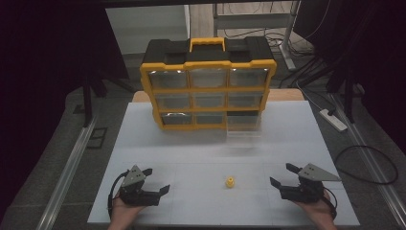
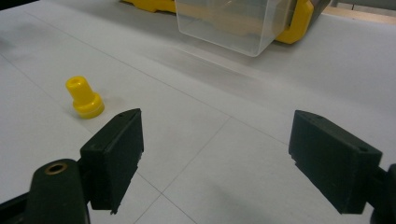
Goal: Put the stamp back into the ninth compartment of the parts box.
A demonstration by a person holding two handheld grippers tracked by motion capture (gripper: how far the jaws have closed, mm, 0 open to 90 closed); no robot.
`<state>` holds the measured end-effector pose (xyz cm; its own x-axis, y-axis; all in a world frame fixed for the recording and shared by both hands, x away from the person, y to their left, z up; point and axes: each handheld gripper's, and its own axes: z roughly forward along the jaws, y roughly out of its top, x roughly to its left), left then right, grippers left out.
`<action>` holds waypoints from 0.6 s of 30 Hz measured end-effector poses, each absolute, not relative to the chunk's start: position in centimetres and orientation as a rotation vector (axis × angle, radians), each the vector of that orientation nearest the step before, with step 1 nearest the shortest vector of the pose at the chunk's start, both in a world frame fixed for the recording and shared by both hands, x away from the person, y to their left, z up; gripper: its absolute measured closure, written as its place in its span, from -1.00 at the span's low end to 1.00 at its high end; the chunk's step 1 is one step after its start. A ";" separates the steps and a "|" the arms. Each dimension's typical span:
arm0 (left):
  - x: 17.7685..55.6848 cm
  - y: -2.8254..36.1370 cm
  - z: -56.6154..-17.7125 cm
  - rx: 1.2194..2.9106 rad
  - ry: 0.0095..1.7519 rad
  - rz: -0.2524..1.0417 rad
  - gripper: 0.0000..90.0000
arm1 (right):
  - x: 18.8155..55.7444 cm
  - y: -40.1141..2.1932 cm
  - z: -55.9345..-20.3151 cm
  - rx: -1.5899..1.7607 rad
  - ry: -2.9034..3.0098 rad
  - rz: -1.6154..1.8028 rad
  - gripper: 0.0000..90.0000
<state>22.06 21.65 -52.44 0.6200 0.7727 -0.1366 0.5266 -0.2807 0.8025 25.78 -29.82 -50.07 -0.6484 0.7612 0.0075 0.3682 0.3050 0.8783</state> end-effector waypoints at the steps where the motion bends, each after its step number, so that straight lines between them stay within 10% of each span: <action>1: 22.0 21.7 -52.4 1.959 1.027 0.352 -0.84 | 25.8 -29.8 -50.1 1.005 2.168 1.291 -0.58; 18: 21.4 22.2 -52.7 1.939 1.026 0.352 -0.83 | 26.5 -29.7 -50.2 1.013 2.163 1.284 -0.55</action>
<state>21.45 22.24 -52.67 0.6169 0.7734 -0.1455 0.5214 -0.2633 0.8117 26.48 -29.68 -50.21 -0.6426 0.7662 0.0050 0.3716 0.3059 0.8766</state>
